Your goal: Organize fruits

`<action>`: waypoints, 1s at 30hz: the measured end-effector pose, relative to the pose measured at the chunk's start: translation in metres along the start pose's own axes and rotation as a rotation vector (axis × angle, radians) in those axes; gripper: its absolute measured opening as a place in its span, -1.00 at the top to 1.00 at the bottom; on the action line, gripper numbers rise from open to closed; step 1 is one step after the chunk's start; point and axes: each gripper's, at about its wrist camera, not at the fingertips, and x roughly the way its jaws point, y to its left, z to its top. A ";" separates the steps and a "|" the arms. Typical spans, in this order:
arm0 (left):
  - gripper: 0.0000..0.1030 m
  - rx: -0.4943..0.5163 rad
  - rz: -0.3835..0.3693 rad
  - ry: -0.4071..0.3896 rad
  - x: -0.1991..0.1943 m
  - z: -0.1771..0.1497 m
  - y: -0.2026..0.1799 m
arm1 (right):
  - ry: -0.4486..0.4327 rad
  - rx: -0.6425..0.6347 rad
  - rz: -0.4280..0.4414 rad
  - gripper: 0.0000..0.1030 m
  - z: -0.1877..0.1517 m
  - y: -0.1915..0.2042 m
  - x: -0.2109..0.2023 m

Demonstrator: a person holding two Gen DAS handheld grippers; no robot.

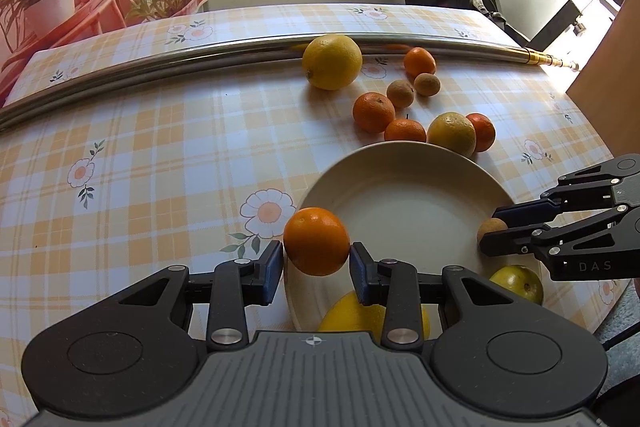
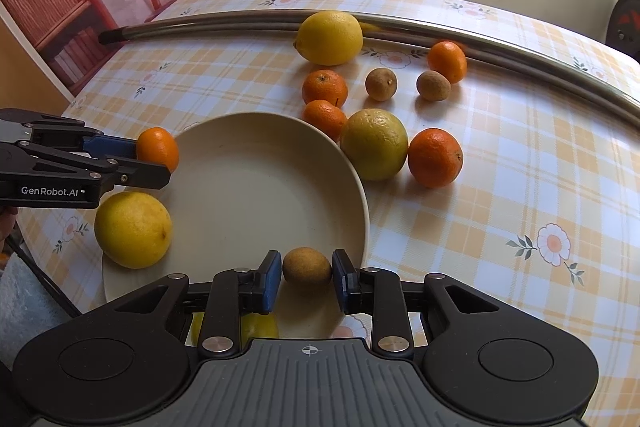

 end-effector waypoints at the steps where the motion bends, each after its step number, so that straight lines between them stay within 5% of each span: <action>1: 0.26 0.000 0.000 0.000 0.000 0.000 0.000 | -0.001 0.000 -0.001 0.49 0.000 0.000 0.000; 30: 0.25 -0.029 -0.010 -0.014 -0.002 0.005 0.000 | -0.029 0.005 -0.010 0.50 -0.001 -0.003 -0.006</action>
